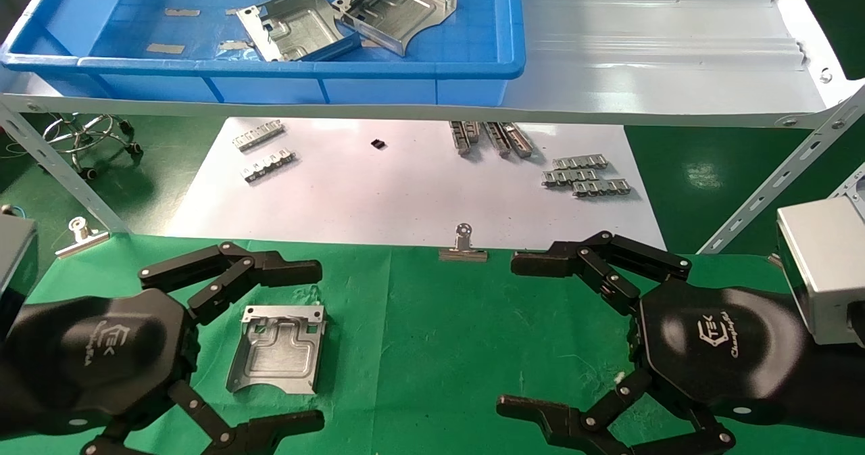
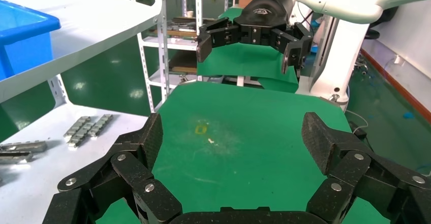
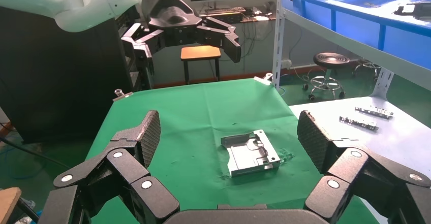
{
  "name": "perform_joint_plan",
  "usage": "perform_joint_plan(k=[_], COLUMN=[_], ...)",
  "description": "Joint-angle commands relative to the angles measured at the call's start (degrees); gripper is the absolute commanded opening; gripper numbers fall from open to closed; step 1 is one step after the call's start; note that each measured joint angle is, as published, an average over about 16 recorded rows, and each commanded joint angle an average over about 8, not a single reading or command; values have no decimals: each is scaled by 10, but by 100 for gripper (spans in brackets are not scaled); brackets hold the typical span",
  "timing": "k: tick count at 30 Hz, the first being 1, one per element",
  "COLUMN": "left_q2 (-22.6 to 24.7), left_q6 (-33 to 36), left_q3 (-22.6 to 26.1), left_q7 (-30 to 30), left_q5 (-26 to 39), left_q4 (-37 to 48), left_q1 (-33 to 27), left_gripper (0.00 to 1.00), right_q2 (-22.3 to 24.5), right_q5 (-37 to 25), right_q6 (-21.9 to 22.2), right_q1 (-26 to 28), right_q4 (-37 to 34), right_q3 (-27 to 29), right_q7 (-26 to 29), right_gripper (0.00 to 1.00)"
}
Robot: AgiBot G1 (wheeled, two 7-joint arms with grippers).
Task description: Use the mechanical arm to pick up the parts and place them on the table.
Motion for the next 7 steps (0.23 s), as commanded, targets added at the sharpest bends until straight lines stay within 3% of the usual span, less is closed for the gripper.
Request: perform_joint_plan(k=[1,7], left_q2=[0,0], left_q6=[0,0], left_q3=[1,1], left_q7=[1,1], left_q5=[1,1], left_q4=[1,2], left_q1=[-1,-1], left_gripper=[100,100], right_q2=[0,0], right_q5=[0,0], right_q6=[0,0], right_q1=[0,0], right_q4=[0,0], right_q3=[0,0], right_q7=[0,0], right_gripper=[100,100])
